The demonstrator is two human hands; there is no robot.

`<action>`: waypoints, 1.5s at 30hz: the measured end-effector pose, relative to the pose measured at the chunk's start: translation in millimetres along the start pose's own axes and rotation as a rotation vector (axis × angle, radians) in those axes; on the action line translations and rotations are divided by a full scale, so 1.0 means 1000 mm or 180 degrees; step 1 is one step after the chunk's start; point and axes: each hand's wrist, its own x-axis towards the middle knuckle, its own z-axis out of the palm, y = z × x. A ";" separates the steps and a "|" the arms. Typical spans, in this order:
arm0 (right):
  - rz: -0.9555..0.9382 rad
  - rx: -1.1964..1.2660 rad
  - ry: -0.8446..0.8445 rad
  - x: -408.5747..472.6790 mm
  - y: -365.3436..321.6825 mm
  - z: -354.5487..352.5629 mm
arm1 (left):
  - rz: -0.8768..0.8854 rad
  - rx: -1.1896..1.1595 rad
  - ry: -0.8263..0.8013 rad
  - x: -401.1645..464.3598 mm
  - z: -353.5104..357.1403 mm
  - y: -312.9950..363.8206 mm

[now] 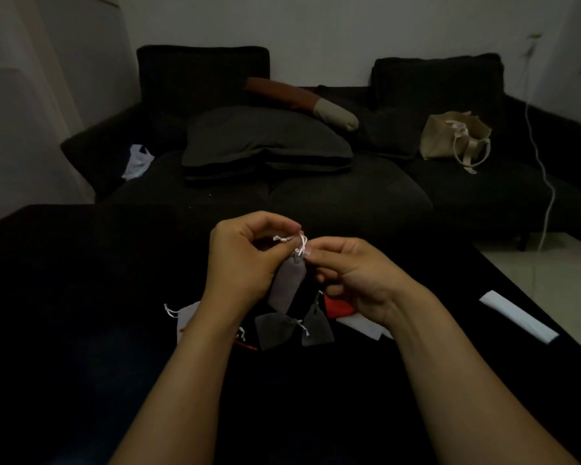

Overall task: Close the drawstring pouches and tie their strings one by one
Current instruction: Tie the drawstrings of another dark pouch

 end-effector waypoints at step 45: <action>-0.0467 0.2984 -0.0238 0.015 0.000 0.008 | -0.1859 -0.3462 -0.0561 0.008 0.014 0.005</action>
